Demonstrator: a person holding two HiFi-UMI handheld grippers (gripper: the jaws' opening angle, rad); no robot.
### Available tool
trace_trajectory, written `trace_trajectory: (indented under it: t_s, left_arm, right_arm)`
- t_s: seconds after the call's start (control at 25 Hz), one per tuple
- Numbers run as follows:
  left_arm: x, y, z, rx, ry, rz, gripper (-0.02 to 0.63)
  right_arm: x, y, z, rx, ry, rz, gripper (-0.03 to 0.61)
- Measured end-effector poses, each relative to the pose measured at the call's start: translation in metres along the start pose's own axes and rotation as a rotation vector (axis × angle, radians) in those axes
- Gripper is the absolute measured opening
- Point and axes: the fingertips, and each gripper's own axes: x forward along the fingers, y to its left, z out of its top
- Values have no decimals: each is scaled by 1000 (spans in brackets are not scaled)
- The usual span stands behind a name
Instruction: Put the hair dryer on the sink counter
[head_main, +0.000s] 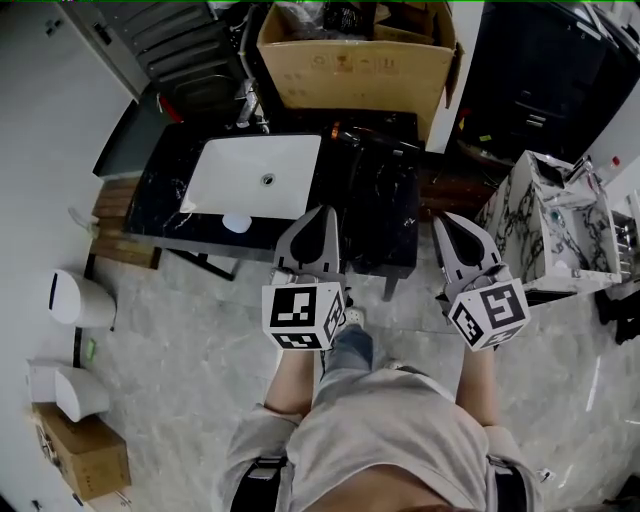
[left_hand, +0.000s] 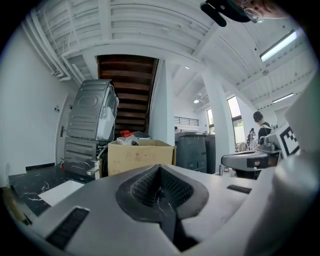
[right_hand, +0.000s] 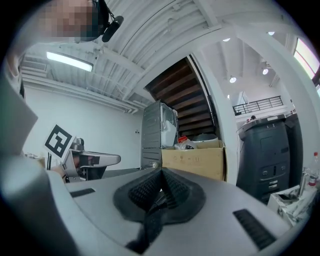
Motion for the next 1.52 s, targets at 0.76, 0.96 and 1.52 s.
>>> trace_trajectory:
  t_s: [0.76,0.96,1.52]
  left_arm:
    - [-52,-43,5,9,-47,-5,12]
    - [-51,-46,7,13,-52,-20,12]
    - [-46,-45,6,19,-39,-38,12]
  right_arm:
    - [-57,18,11,-54,-40,24,11]
    - [-60,15,12,-57,-41,11,11]
    - [-54,13,10,-45,-30,-5,11]
